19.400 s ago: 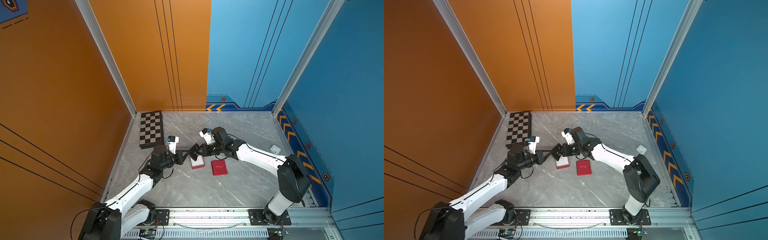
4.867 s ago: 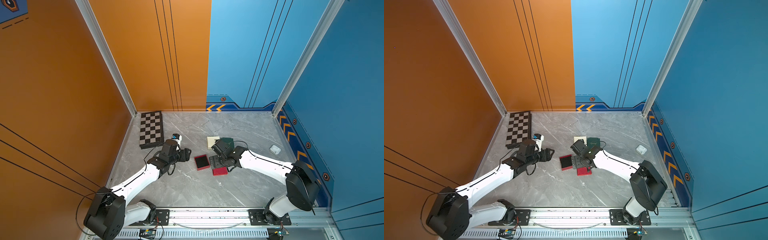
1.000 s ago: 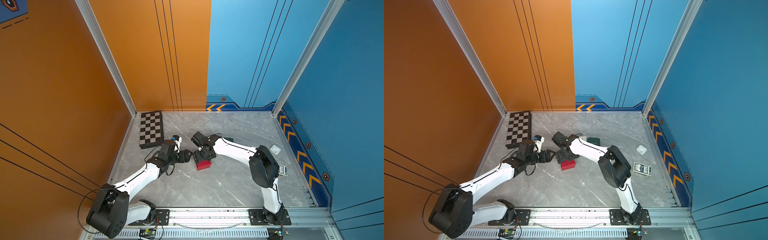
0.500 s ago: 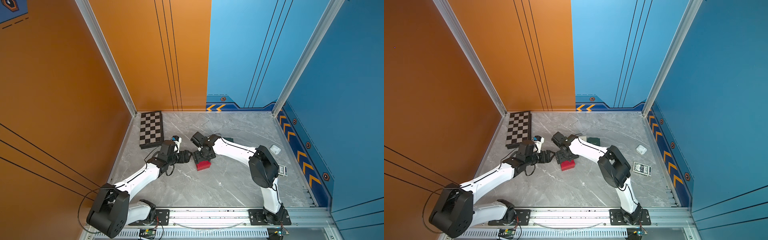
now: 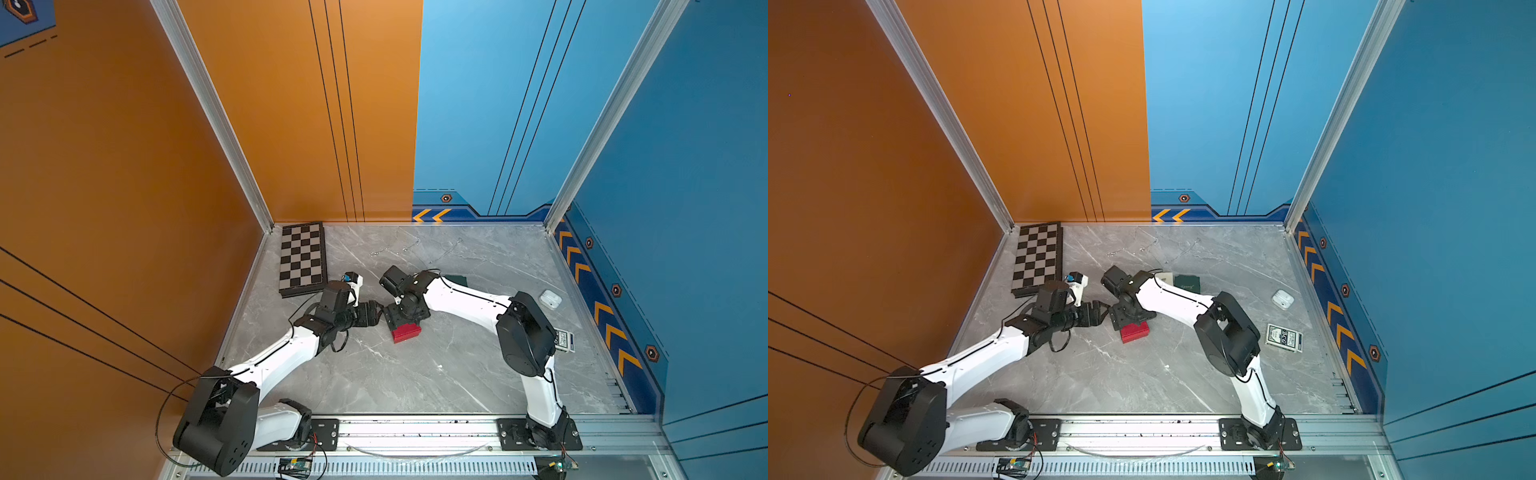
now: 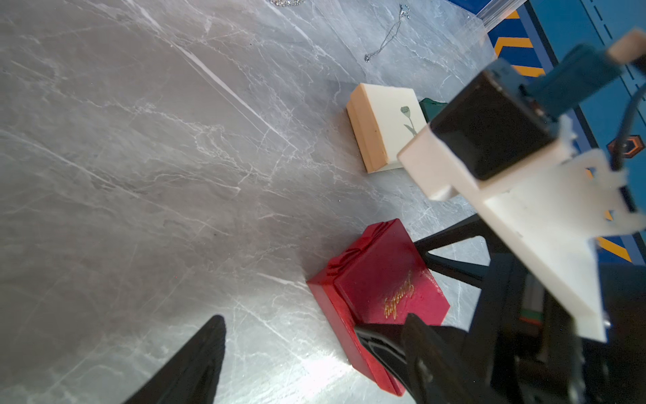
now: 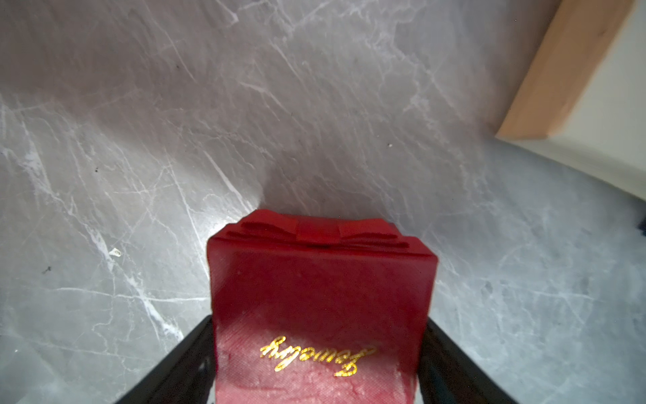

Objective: Take the necklace out of the lift-off lid jewelry box
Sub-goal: Close the lid on the jewelry box.

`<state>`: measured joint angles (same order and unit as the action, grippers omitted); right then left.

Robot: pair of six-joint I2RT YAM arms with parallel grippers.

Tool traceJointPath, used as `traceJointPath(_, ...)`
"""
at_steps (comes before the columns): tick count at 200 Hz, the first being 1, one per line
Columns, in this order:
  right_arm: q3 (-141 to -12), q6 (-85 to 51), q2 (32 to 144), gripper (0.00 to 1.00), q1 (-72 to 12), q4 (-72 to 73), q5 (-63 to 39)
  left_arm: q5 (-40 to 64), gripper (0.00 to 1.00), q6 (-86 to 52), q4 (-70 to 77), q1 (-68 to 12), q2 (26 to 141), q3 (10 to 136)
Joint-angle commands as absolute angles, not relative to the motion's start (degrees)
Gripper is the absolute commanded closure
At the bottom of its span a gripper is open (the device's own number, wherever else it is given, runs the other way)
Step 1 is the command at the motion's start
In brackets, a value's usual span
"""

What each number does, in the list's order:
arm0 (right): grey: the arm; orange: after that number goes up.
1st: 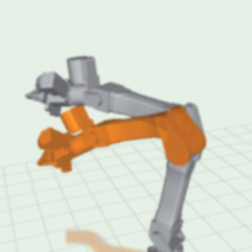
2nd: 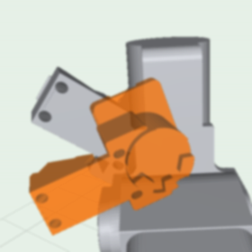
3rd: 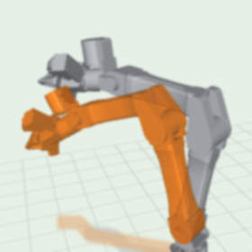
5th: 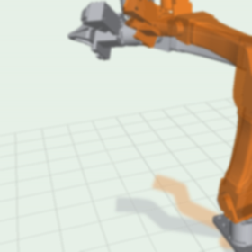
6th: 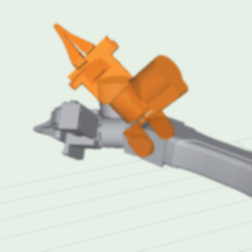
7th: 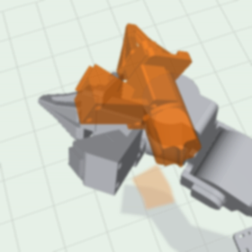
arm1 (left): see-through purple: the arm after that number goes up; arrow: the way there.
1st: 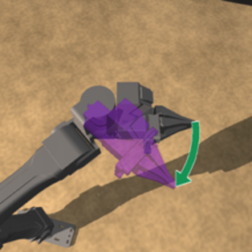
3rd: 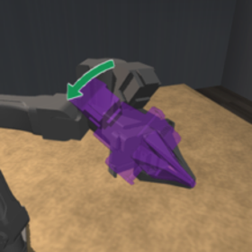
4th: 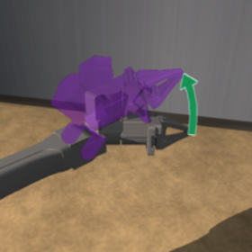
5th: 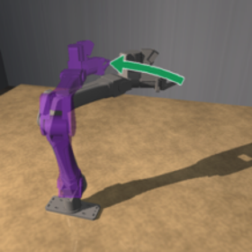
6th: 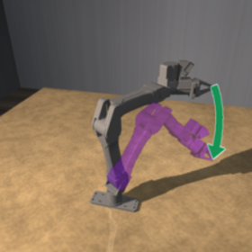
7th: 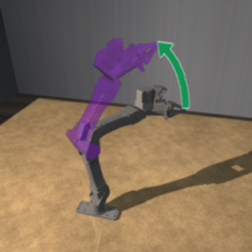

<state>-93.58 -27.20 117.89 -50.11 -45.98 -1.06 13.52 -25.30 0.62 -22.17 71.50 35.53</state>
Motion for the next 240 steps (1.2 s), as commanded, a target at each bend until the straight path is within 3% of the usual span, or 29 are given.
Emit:
traceJointPath(1,-94.1,-27.2,120.9,0.16,-51.2,-48.3,-1.8,13.5,0.19,-25.7,0.5,-21.6,71.5,34.5)
traceJointPath(124,-92.5,-26.5,119.9,0.16,-49.5,-46.2,-2.8,10.7,0.23,-25.9,-4.2,-20.7,69.8,33.1)
traceJointPath(193,-92.2,-25.1,119.2,0.16,-48.6,-45.8,-5.1,16.5,0.56,-29.9,0.2,-23.8,73.1,30.3)
traceJointPath(240,-92.1,-24.8,119.2,0.17,-48.6,-45.4,-5.7,19.0,0.64,-31.7,5.2,-25.2,75.9,29.0)
